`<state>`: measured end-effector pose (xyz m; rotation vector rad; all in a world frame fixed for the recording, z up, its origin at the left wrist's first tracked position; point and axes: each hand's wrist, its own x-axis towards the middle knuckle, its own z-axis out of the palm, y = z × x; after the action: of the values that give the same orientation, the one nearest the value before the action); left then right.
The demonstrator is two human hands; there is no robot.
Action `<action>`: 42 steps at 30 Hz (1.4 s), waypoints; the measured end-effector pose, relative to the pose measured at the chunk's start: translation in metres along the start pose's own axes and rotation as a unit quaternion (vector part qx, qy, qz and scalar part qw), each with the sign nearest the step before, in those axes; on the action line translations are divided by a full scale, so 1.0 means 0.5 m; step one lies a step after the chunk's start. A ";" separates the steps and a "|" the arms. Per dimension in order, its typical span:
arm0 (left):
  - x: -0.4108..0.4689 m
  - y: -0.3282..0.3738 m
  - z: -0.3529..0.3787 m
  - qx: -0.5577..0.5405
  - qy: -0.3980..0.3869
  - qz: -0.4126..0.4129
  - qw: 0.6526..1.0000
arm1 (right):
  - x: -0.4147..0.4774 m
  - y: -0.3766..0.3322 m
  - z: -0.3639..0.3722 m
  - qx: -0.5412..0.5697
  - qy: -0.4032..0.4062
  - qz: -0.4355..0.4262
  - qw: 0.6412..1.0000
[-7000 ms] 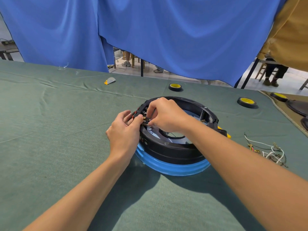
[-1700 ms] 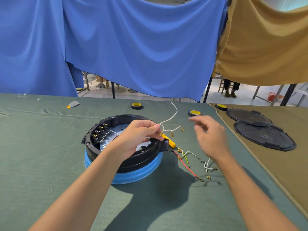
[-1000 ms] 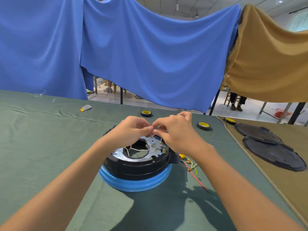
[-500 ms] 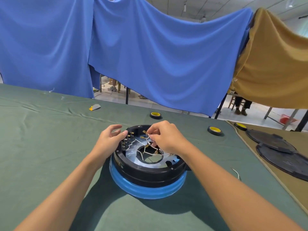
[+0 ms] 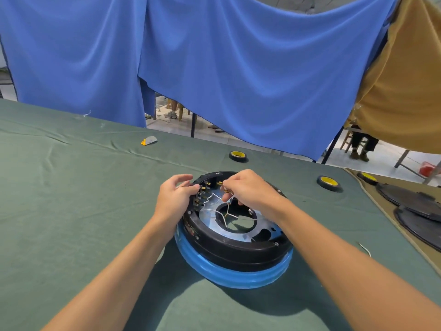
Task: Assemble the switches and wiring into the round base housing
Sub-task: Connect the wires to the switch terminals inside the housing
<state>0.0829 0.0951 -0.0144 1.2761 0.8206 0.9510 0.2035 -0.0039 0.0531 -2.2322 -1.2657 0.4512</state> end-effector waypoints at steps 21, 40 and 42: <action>-0.040 -0.025 0.017 0.051 -0.020 -0.002 0.999 | 0.006 0.023 0.016 -0.110 0.025 -0.025 0.993; -0.022 -0.054 0.016 0.037 -0.024 0.045 0.998 | 0.014 0.022 0.014 0.003 -0.017 -0.008 1.000; -0.022 -0.053 0.016 0.033 -0.022 0.044 0.998 | 0.015 0.023 0.017 0.014 -0.014 -0.013 1.000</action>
<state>0.0889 0.0806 -0.0396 1.3949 0.7709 0.9687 0.2107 0.0003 0.0390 -2.1914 -1.2929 0.4890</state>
